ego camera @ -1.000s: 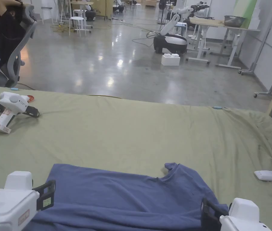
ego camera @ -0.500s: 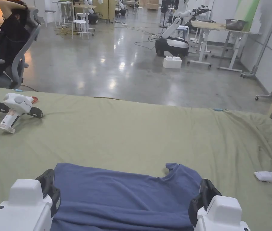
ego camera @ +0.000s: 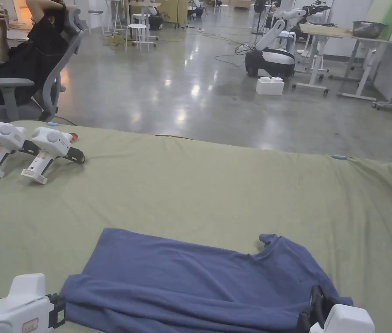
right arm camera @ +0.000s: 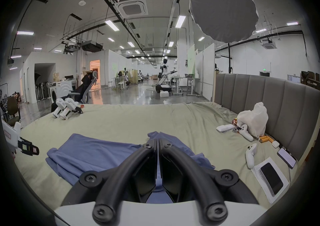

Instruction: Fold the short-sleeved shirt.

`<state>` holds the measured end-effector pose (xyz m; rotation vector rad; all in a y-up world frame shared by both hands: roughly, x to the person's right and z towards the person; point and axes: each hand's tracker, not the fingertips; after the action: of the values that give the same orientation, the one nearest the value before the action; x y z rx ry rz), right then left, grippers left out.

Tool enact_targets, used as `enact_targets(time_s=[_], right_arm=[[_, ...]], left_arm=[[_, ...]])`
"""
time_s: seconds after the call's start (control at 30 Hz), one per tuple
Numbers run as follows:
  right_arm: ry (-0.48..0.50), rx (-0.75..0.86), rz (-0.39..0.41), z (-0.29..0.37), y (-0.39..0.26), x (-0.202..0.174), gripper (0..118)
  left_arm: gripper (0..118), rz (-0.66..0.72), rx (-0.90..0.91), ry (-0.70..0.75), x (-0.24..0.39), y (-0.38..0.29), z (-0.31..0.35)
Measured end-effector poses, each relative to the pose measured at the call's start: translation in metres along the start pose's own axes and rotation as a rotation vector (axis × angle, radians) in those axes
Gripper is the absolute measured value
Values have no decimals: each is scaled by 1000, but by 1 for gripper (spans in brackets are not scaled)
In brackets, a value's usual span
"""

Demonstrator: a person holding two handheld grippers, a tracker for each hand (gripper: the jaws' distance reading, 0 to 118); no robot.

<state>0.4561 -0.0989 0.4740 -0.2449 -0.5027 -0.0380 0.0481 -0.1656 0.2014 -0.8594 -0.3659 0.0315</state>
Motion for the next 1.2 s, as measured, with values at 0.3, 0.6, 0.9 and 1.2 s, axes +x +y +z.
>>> enact_targets(time_s=[0.3,0.6,0.9,1.2], right_arm=[[4,-81,24,-6,-16,7,1],[-17,-139,11,-7,-27,20,1],[-111,-290,-6,-11,-40,60,74],[-4,-555,6,-59,-66,107,81]], left_arm=[[67,-55,-217,67,37,12,-23],[47,-155,-217,131,64,-1,-19],[2,-188,-173,85,71,-7,5],[2,-125,-93,52,53,-11,29]])
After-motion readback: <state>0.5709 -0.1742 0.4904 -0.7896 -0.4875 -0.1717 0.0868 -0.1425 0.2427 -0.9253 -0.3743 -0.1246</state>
